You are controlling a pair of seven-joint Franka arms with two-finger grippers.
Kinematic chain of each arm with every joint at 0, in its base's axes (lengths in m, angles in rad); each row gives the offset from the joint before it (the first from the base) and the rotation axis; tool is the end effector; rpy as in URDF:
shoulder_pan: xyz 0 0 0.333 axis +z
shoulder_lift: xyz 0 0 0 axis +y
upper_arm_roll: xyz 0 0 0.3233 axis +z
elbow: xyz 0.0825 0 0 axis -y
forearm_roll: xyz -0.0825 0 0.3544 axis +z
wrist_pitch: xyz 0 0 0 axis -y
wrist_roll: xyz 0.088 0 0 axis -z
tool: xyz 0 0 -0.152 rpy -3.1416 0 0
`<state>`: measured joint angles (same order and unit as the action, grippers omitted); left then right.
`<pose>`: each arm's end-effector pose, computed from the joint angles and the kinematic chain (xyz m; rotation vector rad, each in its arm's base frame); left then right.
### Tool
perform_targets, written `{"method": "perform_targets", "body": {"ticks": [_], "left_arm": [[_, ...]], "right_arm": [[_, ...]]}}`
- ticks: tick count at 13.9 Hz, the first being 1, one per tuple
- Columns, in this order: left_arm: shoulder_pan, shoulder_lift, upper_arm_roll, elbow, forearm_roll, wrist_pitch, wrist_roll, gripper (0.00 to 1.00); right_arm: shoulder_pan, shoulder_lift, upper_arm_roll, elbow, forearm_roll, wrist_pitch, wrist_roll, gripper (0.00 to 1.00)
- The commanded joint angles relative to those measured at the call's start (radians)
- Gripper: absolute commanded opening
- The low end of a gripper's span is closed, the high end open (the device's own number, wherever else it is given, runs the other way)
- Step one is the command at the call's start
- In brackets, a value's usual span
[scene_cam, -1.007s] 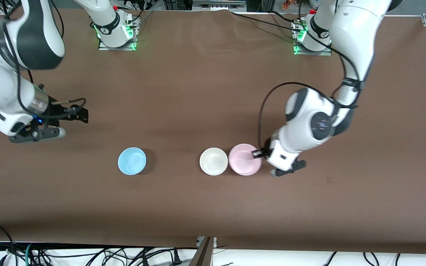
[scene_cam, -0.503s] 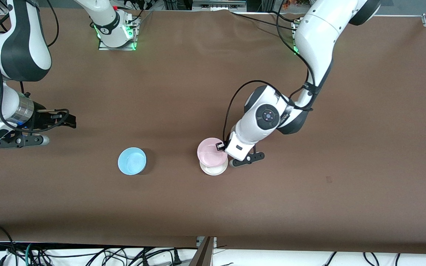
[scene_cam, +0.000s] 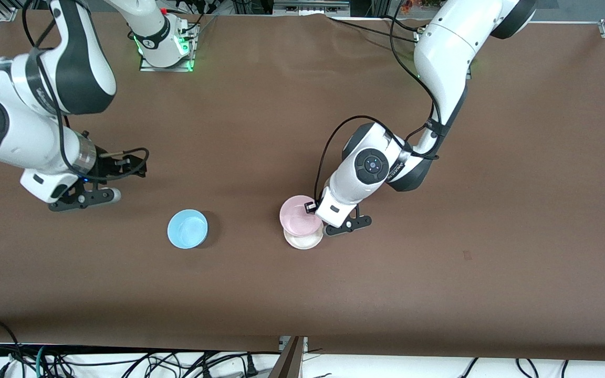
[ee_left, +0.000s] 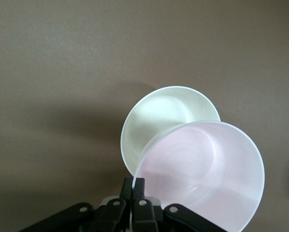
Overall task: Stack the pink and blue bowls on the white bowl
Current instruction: 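Release the pink bowl while the right gripper reaches the blue bowl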
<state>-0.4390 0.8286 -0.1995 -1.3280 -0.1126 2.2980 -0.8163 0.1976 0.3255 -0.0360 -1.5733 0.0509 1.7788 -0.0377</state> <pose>0.6138 -0.4223 0.2351 2.8295 0.4586 -0.0562 0.6034 0.1072 0.4156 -3.0923 -0.2900 0.1894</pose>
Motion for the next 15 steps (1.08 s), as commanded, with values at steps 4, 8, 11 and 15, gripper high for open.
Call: {"method": "perform_targets", "body": {"ticks": [4, 8, 11, 15], "left_arm": [[-0.006, 0.041, 0.011, 0.041, 0.039, 0.032, -0.012, 0.00], [-0.001, 0.055, 0.015, 0.043, 0.039, 0.038, -0.007, 0.00], [-0.001, 0.073, 0.017, 0.041, 0.041, 0.070, -0.009, 0.00], [-0.001, 0.084, 0.017, 0.041, 0.041, 0.070, -0.017, 0.00]], "right_arm": [[-0.015, 0.171, -0.002, 0.150, 0.076, 0.054, 0.057, 1.00], [-0.009, 0.245, -0.001, 0.121, 0.092, 0.178, 0.068, 1.00], [-0.006, 0.277, -0.001, 0.101, 0.092, 0.238, 0.068, 1.00], [-0.004, 0.303, -0.001, 0.066, 0.092, 0.284, 0.087, 0.99]]}}
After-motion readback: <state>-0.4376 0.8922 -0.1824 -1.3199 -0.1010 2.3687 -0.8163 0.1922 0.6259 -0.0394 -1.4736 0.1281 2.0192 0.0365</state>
